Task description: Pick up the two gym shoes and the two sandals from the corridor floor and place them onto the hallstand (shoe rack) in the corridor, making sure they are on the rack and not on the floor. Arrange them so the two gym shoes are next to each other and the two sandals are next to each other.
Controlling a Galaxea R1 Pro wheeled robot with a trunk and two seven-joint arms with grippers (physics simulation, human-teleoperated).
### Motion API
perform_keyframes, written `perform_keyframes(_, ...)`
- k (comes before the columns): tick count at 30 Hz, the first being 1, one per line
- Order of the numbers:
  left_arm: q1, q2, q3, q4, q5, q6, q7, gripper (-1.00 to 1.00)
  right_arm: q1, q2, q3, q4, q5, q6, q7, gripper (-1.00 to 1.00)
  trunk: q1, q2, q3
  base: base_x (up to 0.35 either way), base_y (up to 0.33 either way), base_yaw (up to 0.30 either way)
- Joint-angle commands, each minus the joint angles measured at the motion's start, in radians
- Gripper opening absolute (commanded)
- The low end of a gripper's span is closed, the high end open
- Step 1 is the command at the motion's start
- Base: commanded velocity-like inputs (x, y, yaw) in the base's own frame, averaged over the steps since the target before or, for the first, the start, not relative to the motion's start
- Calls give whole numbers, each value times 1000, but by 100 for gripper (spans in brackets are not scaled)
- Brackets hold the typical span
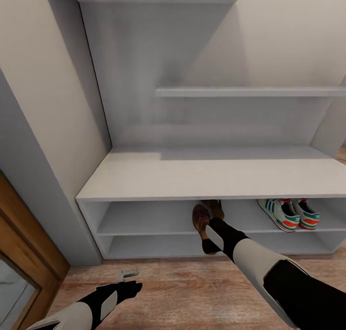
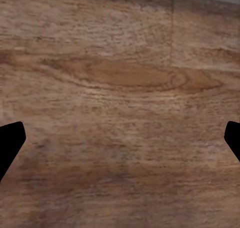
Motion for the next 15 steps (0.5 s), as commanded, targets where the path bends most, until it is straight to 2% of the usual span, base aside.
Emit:
perform_keyframes(1, 0, 0, 9, -2, -8, 7, -3, 100, -1, 0, 6, -1, -10, 3, -8, -100, 0, 0, -1, 137, 106, 0)
perform_keyframes(15, 0, 0, 10, 16, -11, 8, -4, 100, -1, -2, 6, -1, -10, 3, -8, -100, 0, 0, -1, 24, 19, 0)
